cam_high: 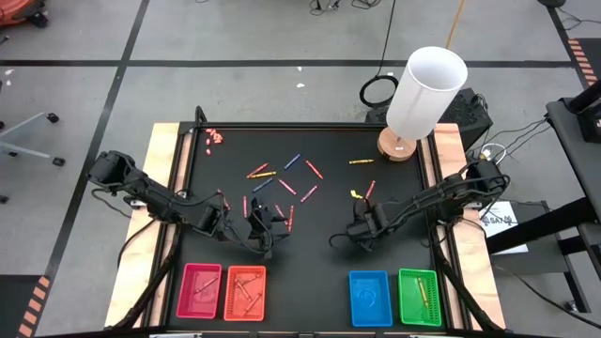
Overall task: Sort crayons
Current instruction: Put the red crayon into the red bin
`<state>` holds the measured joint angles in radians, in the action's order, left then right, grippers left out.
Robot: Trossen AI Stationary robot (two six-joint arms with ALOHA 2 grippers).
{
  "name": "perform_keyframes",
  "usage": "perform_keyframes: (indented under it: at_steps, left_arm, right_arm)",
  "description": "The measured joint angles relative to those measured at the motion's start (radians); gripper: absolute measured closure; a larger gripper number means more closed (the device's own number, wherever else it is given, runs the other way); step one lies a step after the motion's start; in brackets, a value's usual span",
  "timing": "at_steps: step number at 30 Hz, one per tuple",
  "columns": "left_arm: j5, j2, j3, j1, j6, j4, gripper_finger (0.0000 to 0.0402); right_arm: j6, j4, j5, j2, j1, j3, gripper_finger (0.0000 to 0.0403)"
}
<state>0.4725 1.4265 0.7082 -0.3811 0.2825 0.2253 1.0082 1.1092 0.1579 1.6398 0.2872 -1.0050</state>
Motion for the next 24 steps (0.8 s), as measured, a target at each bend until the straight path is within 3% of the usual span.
perform_keyframes:
  at_steps: [11,18,24]
  left_arm:
    - [0.0,0.0,0.0,0.0,-0.008,0.0,0.0189]
    - [0.0,0.0,0.0,0.0,-0.008,0.0,0.0189]
    - [0.0,0.0,0.0,0.0,-0.007,0.0,0.0189]
  right_arm:
    - [0.136,-0.056,0.051,-0.001,0.031,0.054,0.0281]
    - [0.113,-0.26,0.035,-0.009,0.032,0.166,0.0283]
    - [0.153,-0.252,0.026,-0.004,0.042,0.182,0.032]
